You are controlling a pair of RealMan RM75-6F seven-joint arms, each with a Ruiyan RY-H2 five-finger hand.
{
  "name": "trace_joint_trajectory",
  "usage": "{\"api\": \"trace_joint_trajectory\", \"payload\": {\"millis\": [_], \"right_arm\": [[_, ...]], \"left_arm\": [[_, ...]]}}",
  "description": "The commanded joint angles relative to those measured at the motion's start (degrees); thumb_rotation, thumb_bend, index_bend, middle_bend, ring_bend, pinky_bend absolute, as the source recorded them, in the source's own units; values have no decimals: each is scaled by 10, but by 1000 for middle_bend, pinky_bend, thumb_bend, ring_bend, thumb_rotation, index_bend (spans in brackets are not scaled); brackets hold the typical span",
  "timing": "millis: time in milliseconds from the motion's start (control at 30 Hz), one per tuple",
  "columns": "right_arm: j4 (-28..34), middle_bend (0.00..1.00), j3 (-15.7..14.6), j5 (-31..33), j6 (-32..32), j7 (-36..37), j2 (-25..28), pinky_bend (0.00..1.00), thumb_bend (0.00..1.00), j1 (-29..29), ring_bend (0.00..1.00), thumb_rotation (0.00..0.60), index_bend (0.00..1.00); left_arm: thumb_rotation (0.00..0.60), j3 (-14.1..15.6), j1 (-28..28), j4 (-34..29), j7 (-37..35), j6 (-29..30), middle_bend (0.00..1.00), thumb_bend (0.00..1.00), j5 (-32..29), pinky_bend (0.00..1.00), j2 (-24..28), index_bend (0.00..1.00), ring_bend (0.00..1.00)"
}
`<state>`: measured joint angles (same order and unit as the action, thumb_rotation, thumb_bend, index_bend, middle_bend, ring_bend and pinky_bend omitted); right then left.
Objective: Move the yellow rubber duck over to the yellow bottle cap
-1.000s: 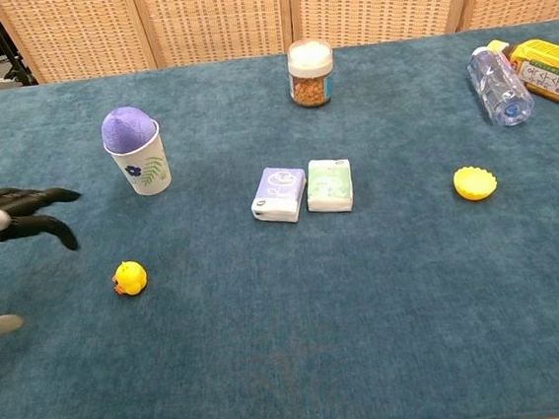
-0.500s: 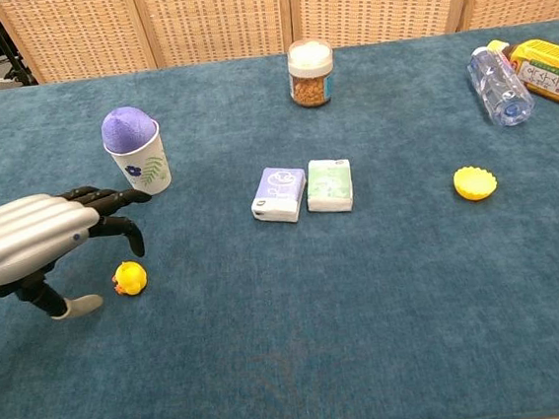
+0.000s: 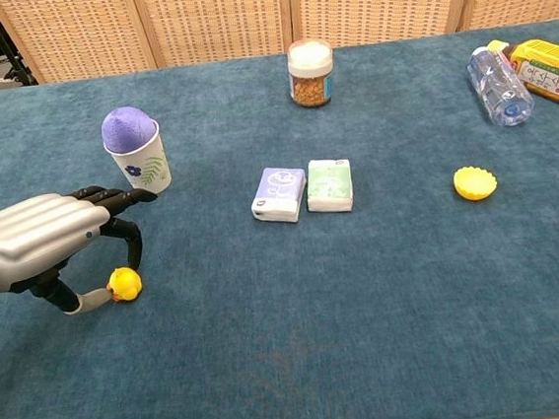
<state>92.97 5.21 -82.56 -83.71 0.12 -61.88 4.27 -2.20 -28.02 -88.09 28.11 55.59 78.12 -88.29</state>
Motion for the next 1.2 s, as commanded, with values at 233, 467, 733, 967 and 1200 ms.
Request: {"api": "trace_joint_trajectory", "payload": {"millis": [233,467,733,967,1200], "right_arm": [[1,0,0,0,1,-1,0,0,0,0,0,600,18],[2,0,1,3,1,-2,1,0,0,0,0,600,18],[-3,0,6,14,5,-3,-1,0,0,1,0,600,18],[-9,0,12,31,13,-7,-4,0,0,4,0,600,18],[-15,0,17,46,18,-6,-4,0,0,5,0,600,18]], "left_arm": [[600,-3,-6,-24,-25,24,0,365,17,0,14,527,0],[600,-31,-48,-68,-24,24,0,360,59,0,9,528,0],[600,-65,-155,-18,-20,-52,0,359,107,0,-66,580,0],[600,-86,-216,55,-20,-88,0,354,98,0,-145,589,0],[600,-94,-259,135,-12,-124,0,352,71,0,-201,589,0]]}}
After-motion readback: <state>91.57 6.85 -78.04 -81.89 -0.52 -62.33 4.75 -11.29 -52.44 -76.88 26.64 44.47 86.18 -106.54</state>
